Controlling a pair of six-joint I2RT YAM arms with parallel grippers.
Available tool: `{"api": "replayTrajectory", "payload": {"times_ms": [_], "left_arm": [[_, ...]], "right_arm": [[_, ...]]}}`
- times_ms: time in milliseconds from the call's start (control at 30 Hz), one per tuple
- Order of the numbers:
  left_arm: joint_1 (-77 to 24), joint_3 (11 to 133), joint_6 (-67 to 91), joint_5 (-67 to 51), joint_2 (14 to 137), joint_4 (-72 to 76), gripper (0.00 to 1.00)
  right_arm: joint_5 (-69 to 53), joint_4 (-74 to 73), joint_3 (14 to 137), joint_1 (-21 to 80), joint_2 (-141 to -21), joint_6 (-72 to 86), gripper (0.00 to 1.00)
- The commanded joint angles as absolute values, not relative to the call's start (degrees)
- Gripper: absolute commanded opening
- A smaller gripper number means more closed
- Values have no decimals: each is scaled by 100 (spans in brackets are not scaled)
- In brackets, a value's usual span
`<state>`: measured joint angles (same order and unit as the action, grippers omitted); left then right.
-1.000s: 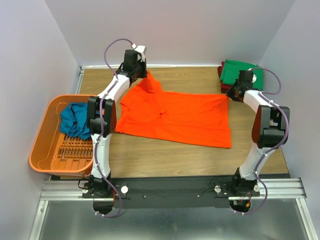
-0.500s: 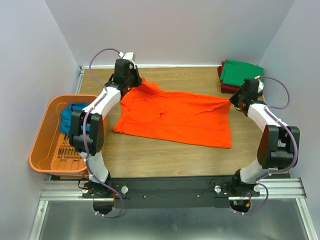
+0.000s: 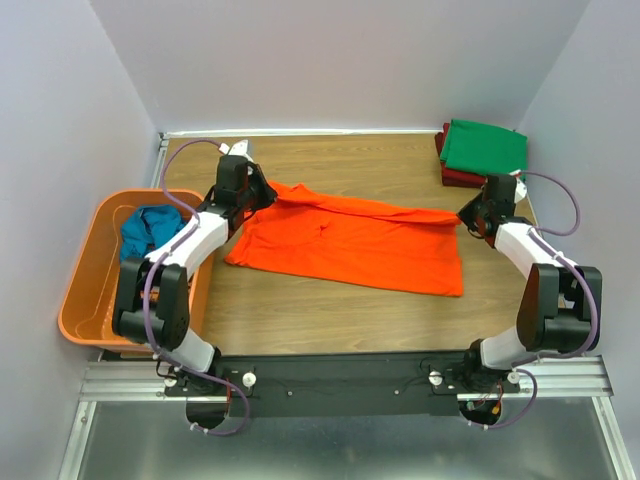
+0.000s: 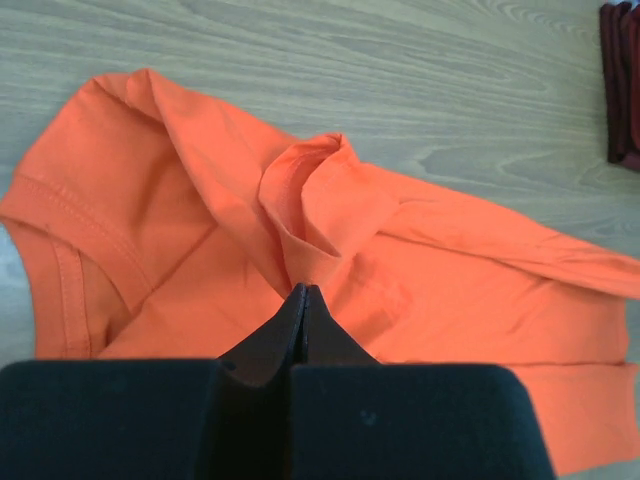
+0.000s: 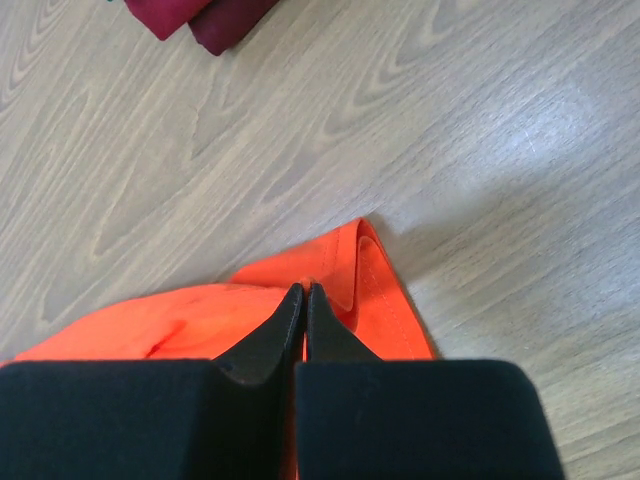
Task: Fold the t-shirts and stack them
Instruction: Fold the tshirt
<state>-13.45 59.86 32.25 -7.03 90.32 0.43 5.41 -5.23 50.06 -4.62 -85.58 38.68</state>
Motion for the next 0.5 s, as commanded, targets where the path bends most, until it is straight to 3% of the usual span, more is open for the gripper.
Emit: {"api": "replayTrajectory", "payload": {"times_ms": [0, 467], "left_arm": [[-1327, 5766, 3410, -527, 8429, 378, 0], [-1283, 4958, 3463, -396, 7419, 255, 0]], "right_arm": [[800, -440, 4931, -492, -8551, 4025, 6], [1046, -440, 4764, -492, -8692, 4131, 7]]}}
